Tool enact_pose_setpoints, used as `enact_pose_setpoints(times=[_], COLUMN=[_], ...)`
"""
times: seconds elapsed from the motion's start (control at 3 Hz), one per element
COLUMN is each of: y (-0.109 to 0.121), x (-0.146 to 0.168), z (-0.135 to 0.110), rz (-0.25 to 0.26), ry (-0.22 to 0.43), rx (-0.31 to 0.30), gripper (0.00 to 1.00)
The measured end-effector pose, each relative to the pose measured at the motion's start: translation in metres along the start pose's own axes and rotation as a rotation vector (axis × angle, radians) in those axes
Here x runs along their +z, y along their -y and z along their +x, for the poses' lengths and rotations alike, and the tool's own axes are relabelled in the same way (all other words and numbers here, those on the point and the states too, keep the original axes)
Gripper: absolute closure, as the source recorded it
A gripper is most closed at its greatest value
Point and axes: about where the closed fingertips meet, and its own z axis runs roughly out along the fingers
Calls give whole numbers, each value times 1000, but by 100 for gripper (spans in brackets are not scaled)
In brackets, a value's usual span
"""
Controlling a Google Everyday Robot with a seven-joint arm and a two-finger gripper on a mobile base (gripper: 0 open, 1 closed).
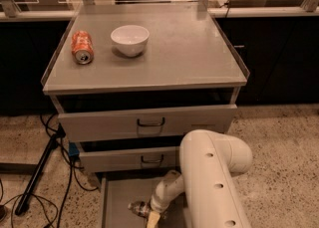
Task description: Pick water bottle from bottom drawer and place on counter
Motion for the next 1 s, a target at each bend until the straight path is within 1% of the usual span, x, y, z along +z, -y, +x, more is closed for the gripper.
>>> enact_pose_setpoints(times=[0.67,1.0], y=[0,0], x=[0,0], z=[0,0], rz=[-1,-1], ry=[0,0], rx=[0,0], gripper=[51,74])
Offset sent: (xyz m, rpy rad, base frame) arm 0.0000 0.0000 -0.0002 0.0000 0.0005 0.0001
